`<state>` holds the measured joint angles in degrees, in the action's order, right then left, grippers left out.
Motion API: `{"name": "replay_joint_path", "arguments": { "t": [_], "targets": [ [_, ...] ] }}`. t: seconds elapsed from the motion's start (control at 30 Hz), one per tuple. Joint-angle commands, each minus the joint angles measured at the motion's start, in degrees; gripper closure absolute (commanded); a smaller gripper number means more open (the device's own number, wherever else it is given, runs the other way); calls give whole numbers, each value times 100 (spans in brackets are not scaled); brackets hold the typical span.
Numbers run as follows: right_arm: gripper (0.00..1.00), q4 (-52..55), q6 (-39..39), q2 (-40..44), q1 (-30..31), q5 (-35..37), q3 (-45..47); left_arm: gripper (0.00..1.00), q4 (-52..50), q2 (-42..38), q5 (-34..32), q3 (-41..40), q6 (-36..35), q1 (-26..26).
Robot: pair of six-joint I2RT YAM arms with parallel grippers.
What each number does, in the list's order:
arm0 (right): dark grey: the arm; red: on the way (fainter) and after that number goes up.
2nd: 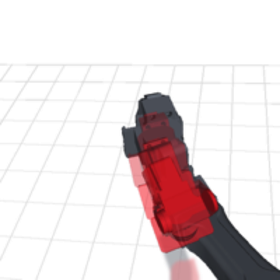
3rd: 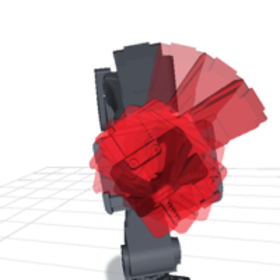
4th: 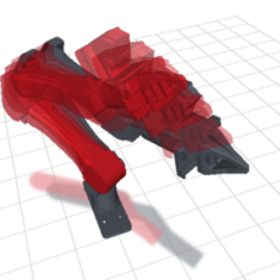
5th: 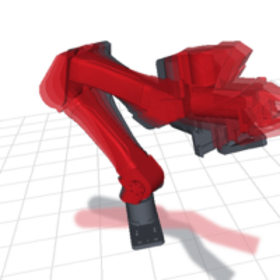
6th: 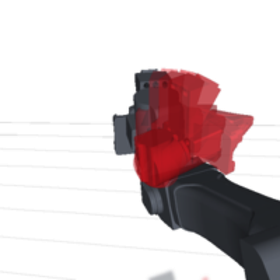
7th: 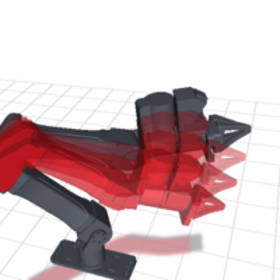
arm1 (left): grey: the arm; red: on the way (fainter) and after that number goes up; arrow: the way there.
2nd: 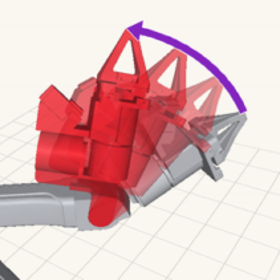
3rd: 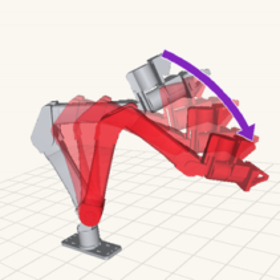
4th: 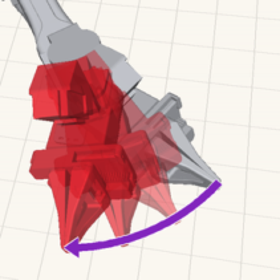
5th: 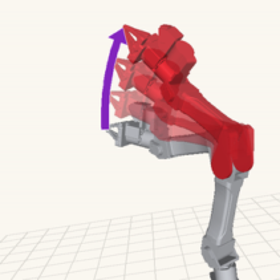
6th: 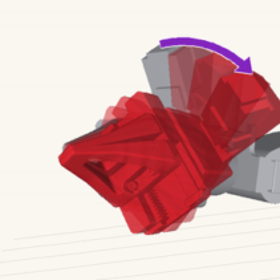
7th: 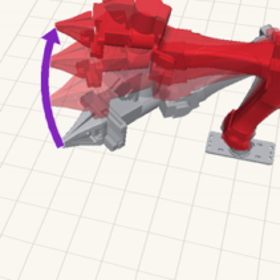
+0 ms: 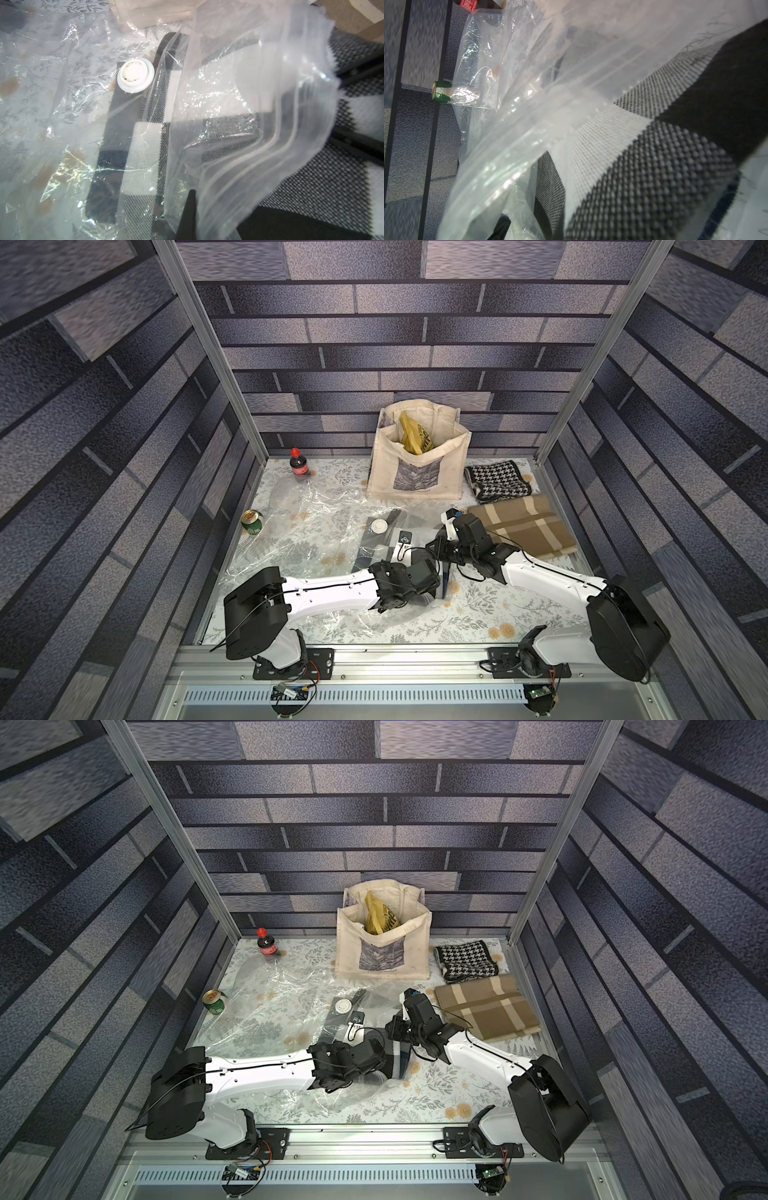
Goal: Take the scarf out of the vacuum bag
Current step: Take out the scarf from the vacuum bag.
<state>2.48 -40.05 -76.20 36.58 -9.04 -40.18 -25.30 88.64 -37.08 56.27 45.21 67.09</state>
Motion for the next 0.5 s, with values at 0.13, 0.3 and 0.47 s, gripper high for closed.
{"name": "replay_joint_path", "arguments": {
  "t": [0.13, 0.3, 0.47],
  "targets": [
    [100, 1912, 210, 694, -540, 435, -161, 100, -311, 509, 198, 570, -298, -63],
    [100, 3025, 684, 907, -1092, 773, -330, 100, -215, 647, 339, 646, -308, -91],
    [100, 3757, 1159, 589, -1316, 1282, -737, 100, -232, 780, 442, 738, -321, -135]
  ]
}}
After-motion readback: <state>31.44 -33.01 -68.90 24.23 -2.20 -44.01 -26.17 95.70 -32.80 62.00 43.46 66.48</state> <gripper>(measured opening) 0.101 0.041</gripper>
